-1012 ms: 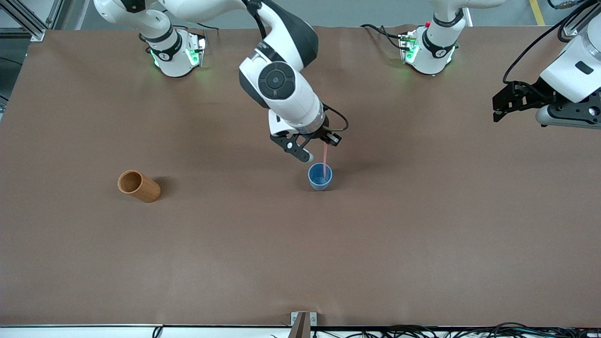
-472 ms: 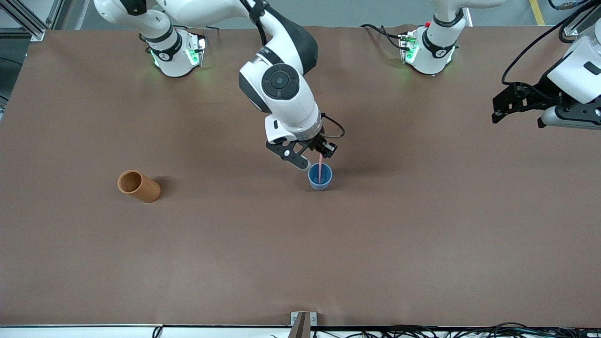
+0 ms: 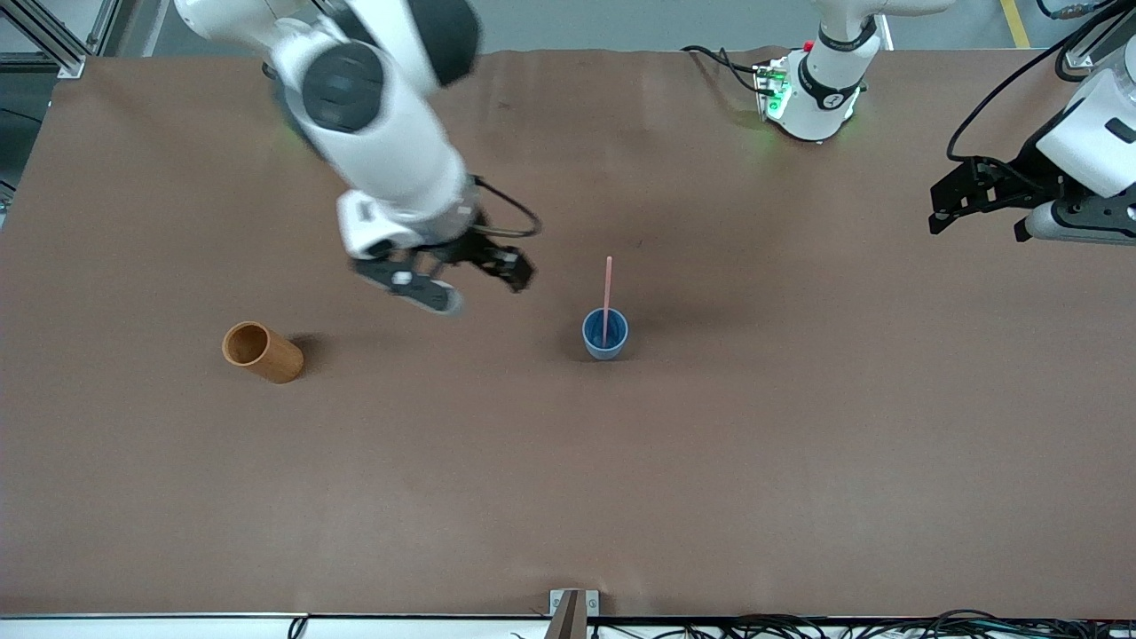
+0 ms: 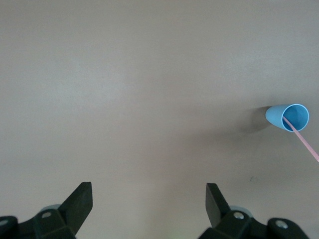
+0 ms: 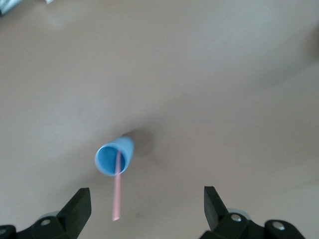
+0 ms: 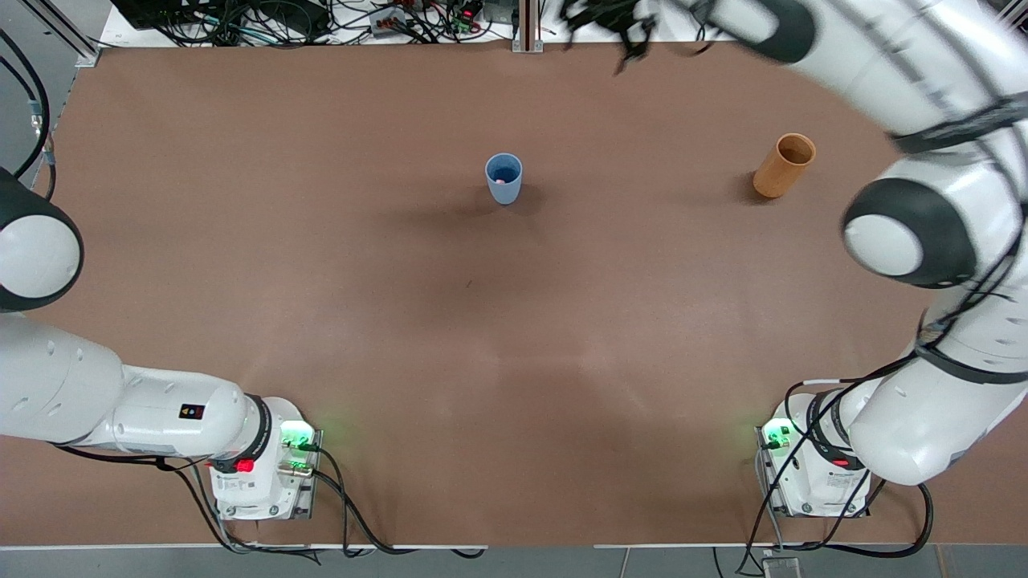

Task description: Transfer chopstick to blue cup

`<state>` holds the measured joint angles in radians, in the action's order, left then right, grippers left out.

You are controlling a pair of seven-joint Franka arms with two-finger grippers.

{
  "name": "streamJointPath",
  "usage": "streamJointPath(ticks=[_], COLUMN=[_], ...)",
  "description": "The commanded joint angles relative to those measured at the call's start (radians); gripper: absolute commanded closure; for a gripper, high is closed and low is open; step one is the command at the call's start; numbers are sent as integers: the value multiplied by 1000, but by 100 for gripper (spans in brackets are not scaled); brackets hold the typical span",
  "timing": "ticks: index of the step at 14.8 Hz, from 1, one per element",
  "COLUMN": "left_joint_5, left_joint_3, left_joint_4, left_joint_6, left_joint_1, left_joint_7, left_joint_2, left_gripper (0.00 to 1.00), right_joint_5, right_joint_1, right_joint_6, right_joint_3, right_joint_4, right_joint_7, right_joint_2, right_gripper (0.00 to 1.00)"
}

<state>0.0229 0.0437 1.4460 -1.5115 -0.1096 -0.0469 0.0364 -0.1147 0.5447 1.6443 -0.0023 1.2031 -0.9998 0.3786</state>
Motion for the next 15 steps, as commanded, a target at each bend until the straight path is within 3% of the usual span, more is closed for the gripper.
streamJointPath(ticks=[1, 5, 9, 13, 15], left_joint_5=[11, 11, 15, 17, 15], left_joint_3=[1, 1, 1, 1, 1], left_joint_4=[-10, -10, -13, -18, -21], left_joint_6=[1, 1, -4, -4, -4], left_joint_1=[5, 5, 5, 5, 5], left_joint_7=[-4, 1, -1, -2, -4], left_joint_2=[3, 3, 7, 16, 19], left_gripper=[0, 0, 0, 0, 0], right_joint_5=[76, 82, 84, 125, 124], right_joint_1=[-105, -308, -468, -574, -617], right_joint_6=[23, 31, 13, -55, -130], right_joint_3=[19, 19, 18, 18, 19], right_joint_4=[249, 453, 562, 546, 448], right_joint_7=[126, 407, 640, 774, 840], right_joint_2=[-215, -426, -561, -598, -589], right_gripper=[0, 0, 0, 0, 0])
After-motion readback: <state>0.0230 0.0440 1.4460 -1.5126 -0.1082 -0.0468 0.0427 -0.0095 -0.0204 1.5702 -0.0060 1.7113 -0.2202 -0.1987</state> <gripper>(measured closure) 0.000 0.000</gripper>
